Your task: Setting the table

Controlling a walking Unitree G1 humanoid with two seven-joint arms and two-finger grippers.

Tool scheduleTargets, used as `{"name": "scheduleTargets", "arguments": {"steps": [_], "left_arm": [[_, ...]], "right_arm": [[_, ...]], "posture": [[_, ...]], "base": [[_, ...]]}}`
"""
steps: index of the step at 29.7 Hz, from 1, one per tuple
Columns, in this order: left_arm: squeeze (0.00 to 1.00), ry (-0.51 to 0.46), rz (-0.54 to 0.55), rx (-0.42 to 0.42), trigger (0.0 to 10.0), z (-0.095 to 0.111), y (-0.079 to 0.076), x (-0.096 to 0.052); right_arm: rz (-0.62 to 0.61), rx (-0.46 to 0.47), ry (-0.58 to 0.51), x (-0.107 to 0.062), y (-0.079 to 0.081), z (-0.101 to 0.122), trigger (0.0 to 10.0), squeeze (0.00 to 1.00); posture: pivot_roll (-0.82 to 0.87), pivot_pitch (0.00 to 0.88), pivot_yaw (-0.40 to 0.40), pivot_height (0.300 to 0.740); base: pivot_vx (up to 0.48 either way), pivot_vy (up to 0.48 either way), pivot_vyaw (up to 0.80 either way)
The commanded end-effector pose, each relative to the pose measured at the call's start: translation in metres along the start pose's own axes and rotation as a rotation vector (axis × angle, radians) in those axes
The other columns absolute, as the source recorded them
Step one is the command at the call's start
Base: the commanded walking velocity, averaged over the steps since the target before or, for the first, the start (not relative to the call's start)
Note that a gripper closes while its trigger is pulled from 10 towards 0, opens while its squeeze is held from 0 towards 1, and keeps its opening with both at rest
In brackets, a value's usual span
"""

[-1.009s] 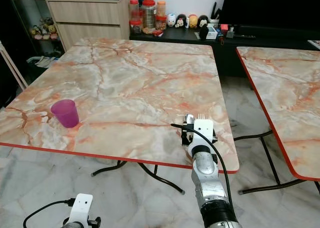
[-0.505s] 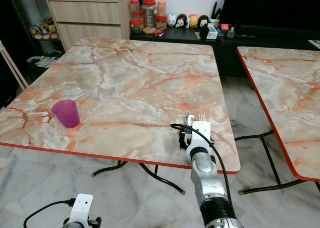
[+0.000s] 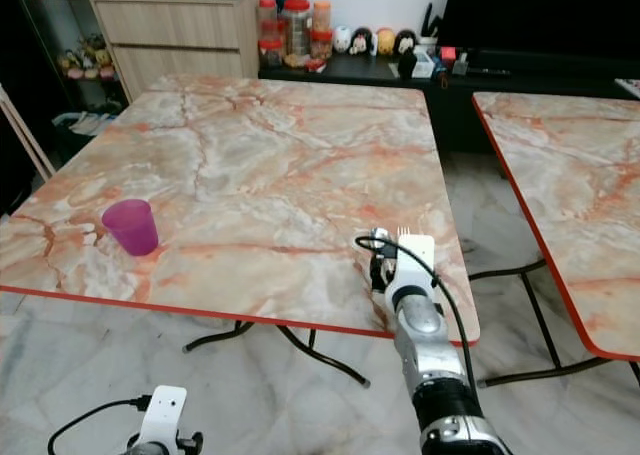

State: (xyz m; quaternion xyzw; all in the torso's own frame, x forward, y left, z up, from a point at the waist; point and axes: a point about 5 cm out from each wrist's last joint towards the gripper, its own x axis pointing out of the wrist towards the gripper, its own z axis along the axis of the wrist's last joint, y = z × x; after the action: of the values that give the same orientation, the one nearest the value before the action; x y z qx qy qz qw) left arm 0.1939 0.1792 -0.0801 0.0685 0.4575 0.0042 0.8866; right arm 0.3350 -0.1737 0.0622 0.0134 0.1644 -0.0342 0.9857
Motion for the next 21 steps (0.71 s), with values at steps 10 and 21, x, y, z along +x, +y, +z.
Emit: {"name": "scheduleTargets", "arguments": {"steps": [10,21], "left_arm": [[0.0,0.005,0.012,-0.001,10.0,-0.0018,0.0059,-0.0003],[0.0,-0.002,0.008,-0.003,10.0,0.0015,0.0043,0.0002]], "right_arm": [[0.064,0.104,0.021,0.0066,0.0076,0.0049,9.6,0.0],[0.057,0.092,0.032,0.0069,0.0061,0.0002,3.7,0.0]], "posture": [[-0.02,0.0,-0.011,0.74],[-0.02,0.0,-0.016,0.74]], "base": [[0.0,0.0,0.0],[0.0,0.0,0.0]]}}
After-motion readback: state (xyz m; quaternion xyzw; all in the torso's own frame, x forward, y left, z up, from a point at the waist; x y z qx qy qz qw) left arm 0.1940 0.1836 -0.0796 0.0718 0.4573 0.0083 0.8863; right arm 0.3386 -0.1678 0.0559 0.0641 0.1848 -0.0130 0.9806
